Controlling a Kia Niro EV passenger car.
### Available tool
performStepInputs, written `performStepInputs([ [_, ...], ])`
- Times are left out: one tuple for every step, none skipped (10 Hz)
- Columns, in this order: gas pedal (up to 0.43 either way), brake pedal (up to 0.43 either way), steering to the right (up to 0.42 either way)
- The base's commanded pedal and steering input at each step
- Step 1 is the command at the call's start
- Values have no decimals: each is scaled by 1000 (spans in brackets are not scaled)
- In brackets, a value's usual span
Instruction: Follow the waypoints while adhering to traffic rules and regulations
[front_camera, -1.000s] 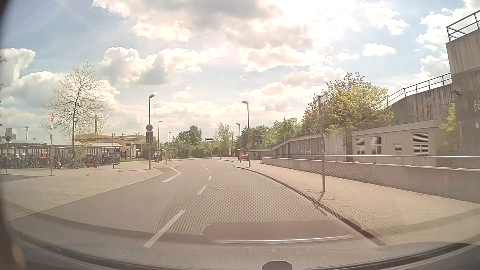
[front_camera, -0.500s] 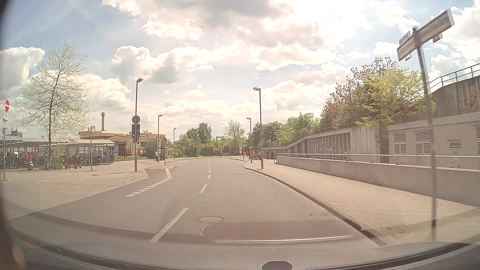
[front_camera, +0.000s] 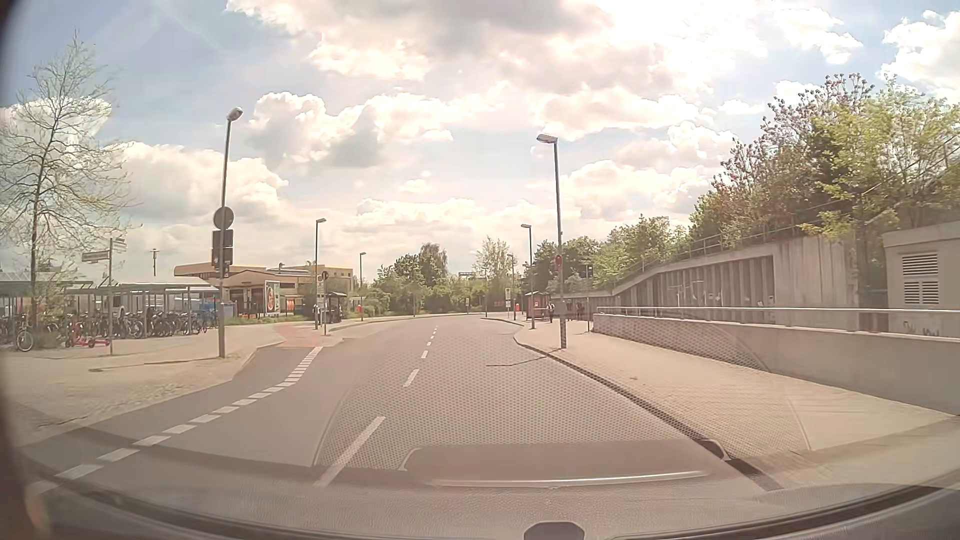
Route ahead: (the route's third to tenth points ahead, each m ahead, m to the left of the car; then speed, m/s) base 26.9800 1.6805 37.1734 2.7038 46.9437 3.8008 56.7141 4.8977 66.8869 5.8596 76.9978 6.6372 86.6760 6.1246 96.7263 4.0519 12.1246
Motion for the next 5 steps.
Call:
performStepInputs([
  [280,18,-31],
  [280,18,-29],
  [280,18,-27],
  [280,18,-28],
  [280,18,-28],
])
